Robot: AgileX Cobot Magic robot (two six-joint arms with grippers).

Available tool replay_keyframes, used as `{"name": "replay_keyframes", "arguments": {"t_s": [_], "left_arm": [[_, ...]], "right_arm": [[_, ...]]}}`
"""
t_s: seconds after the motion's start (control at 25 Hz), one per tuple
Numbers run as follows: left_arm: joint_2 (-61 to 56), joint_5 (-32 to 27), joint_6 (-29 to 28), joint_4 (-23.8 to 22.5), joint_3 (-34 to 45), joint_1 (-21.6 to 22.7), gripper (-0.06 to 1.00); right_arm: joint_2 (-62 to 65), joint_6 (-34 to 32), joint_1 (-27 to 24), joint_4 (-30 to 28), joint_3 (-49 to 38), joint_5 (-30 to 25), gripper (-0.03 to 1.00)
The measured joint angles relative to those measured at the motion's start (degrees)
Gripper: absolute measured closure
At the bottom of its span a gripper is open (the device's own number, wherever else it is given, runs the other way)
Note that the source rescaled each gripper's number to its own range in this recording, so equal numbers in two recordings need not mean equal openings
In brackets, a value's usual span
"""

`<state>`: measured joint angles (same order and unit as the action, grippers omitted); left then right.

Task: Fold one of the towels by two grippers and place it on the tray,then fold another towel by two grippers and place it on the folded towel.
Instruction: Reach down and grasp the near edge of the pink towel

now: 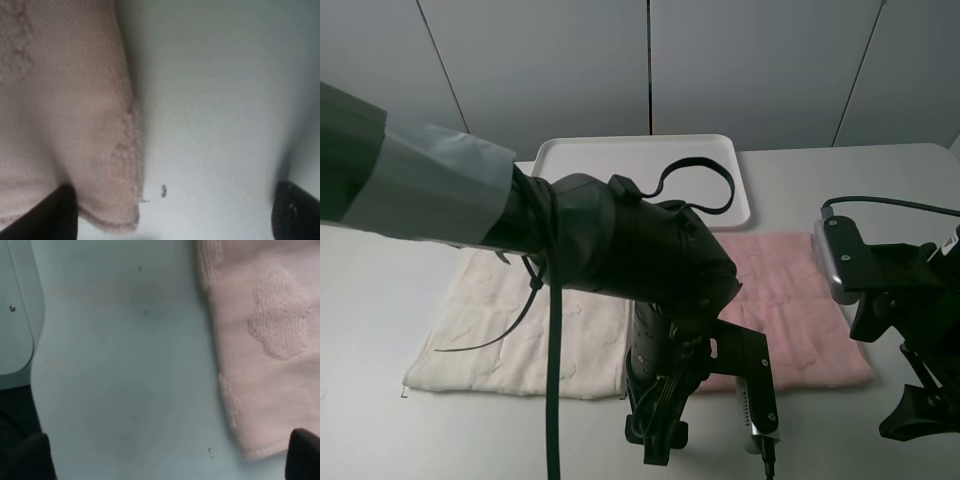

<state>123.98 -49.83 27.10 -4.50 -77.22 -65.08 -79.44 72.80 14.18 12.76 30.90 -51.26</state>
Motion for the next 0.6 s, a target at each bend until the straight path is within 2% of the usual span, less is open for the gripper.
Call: {"name": "replay_keyframes", "arguments": {"t_s": [0.36,0.6], "left_arm": [[0.0,0.0,0.0,0.0,0.0,0.0,-0.05],[0.0,0.0,0.0,0.0,0.0,0.0,-0.05]], "right_arm": [[-0.54,3.52,0.1,-1.74,-5.8,12.52,-0.03],[-5.68,3.67,0.1,-3.43,-5.89,14.4,-0.03]]}}
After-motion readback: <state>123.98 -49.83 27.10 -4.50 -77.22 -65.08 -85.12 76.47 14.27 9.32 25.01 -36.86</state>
